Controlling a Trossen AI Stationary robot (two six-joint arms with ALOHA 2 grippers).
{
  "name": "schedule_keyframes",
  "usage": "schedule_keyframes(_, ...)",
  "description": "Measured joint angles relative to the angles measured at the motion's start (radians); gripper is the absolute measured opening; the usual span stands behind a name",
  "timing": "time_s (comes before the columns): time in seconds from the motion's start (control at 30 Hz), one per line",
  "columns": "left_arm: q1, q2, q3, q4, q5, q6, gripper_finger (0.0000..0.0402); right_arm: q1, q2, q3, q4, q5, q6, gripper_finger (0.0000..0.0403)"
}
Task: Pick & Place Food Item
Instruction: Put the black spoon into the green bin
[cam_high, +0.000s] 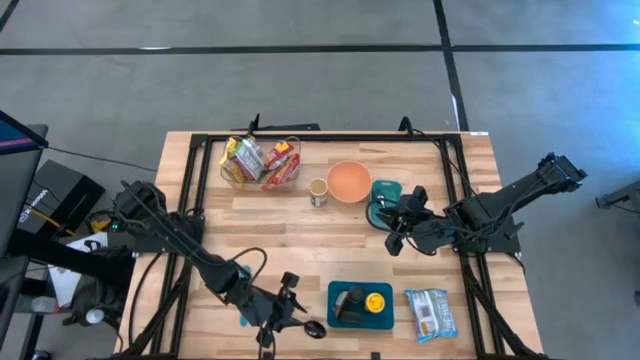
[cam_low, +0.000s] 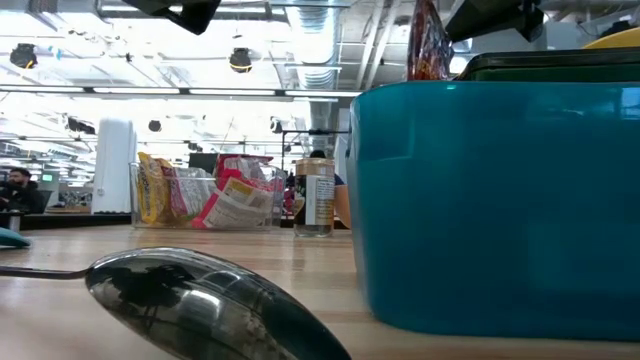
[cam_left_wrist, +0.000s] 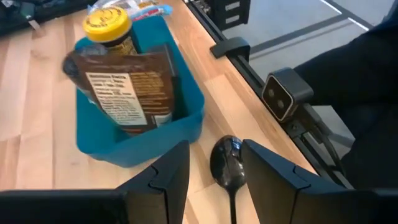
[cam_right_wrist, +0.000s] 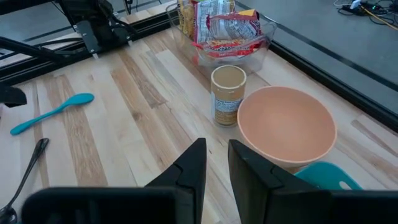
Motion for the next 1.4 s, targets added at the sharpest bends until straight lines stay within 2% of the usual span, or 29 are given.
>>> schedule_keyframes(0.53,-0.007,0.130,0.010,-0.010,0.063,-0.027,0.0140,0.000,0.000,0.000,0.000,0.000,0.000,0.0063)
schedule_keyframes(1.4,0.003,0.191,0.009,-0.042,0.083,-0.079,0.0140,0.000,0.000,0.000,0.001,0.000,0.000,0.0063)
